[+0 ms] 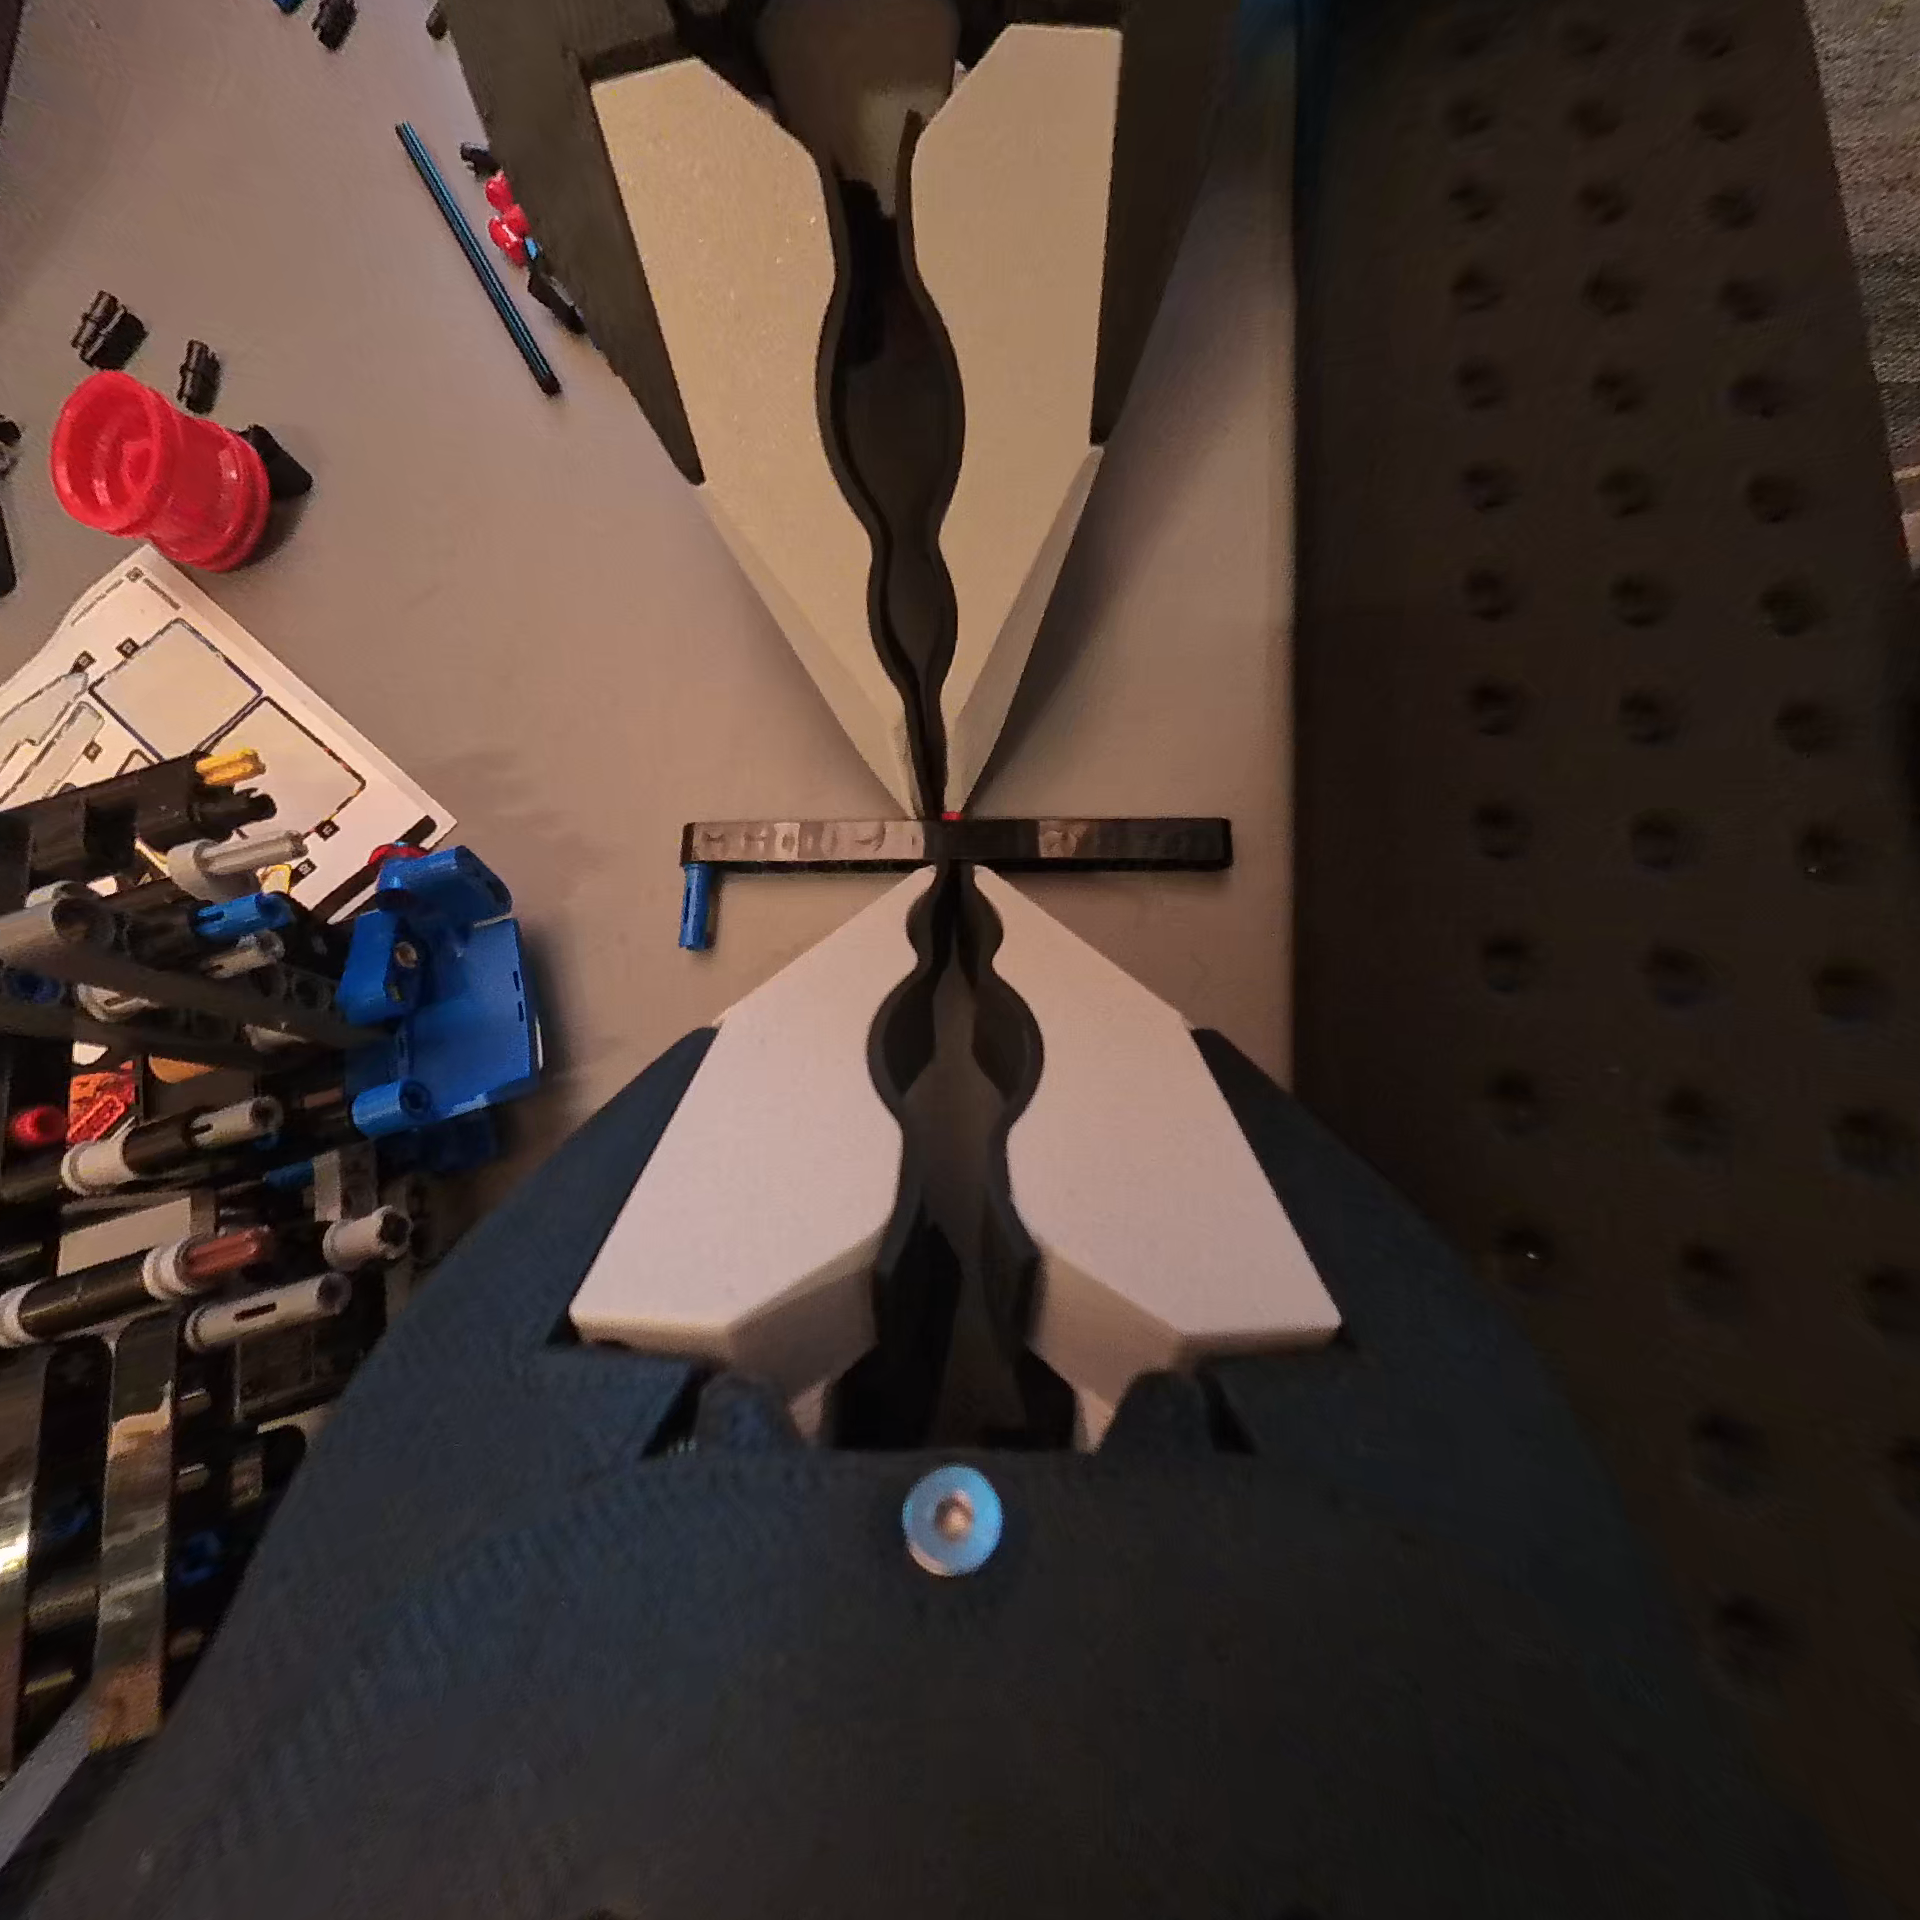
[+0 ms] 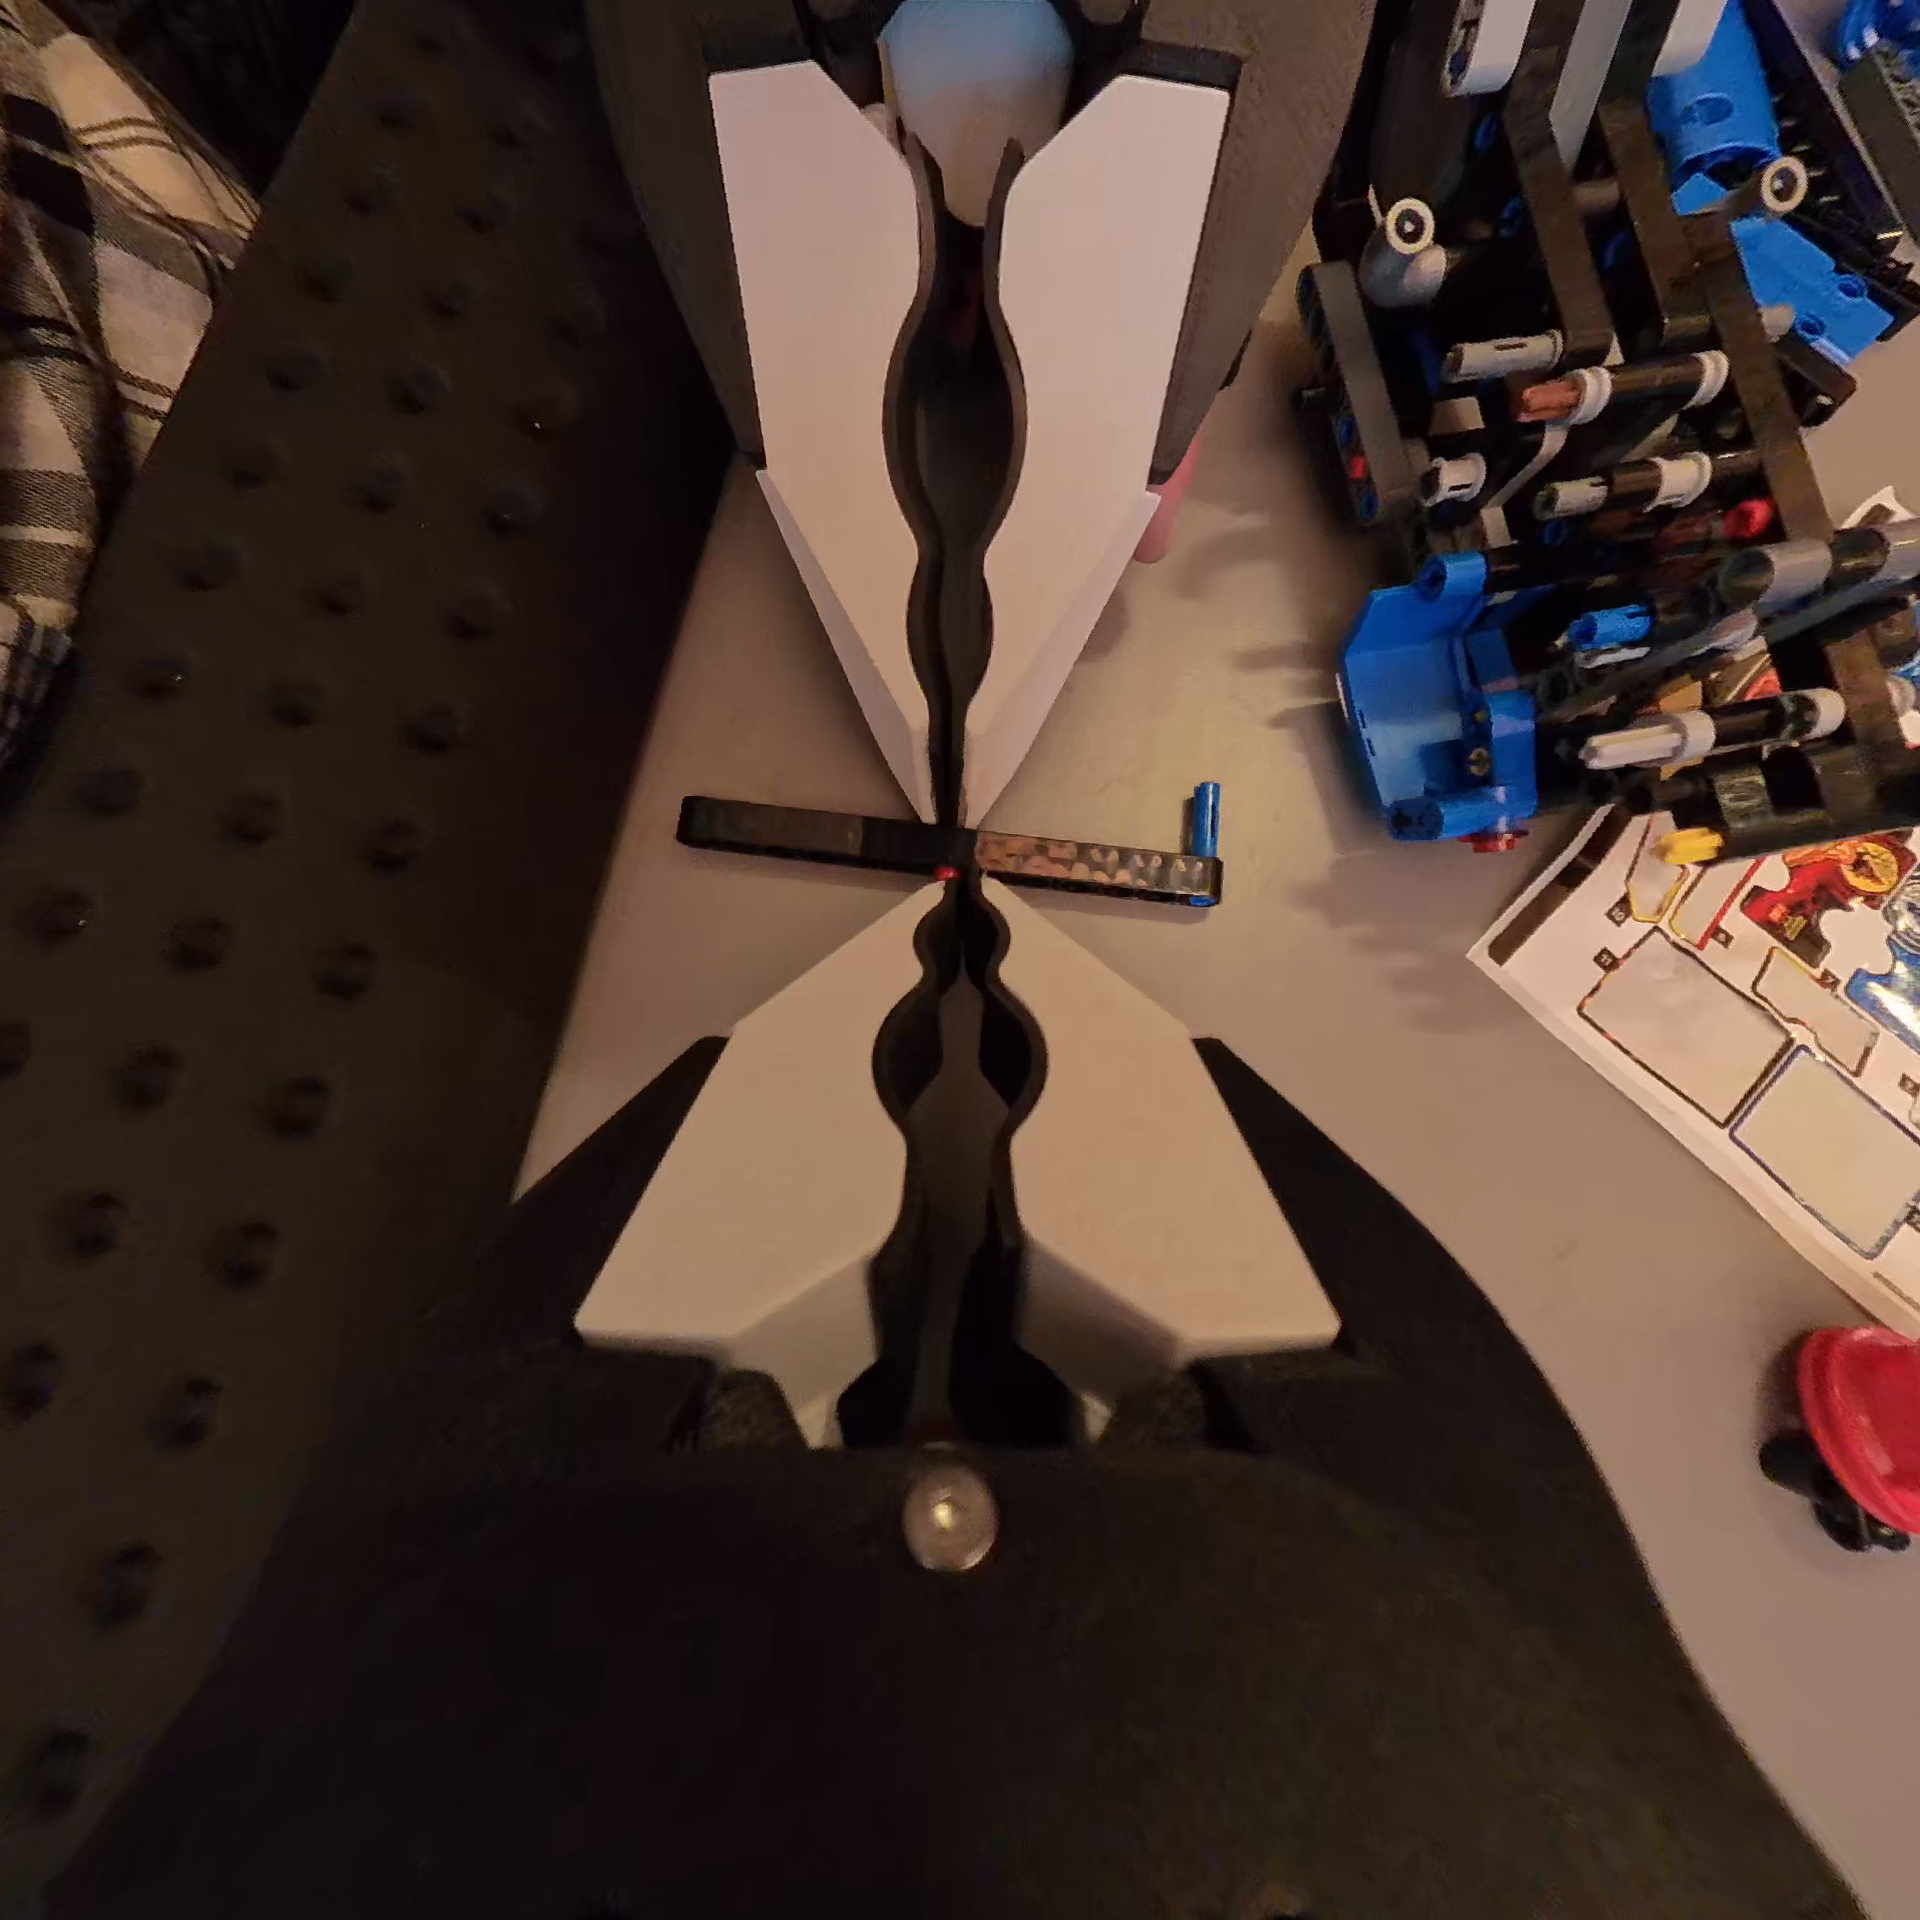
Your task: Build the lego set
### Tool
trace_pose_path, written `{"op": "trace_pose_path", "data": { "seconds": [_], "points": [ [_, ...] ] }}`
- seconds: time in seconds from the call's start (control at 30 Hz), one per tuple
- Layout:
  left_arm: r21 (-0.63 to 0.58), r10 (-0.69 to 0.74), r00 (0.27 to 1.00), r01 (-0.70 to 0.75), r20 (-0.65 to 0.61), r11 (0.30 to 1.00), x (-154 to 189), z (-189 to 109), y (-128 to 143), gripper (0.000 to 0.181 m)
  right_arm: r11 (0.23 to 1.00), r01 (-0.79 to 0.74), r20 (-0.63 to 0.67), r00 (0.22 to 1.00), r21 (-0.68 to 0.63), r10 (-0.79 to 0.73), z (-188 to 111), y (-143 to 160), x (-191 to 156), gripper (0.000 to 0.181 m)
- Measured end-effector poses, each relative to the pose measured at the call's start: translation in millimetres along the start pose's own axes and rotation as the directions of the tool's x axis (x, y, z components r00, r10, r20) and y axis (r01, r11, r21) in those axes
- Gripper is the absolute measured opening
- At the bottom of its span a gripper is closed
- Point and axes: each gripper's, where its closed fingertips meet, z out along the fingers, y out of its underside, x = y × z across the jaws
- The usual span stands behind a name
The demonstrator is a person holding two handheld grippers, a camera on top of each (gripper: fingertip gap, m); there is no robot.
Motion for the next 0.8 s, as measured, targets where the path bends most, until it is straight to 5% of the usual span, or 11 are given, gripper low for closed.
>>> {"op": "trace_pose_path", "data": {
  "seconds": [0.8],
  "points": [
    [-0.007,0.043,0.999,-0.043,-0.002,0.999,2.4,0.4,-1.5,0.006,1.0,0.028,-0.02,0.999,0.004,-0.028,-2.0,1.4,-4.3,0.002]
  ]
}}
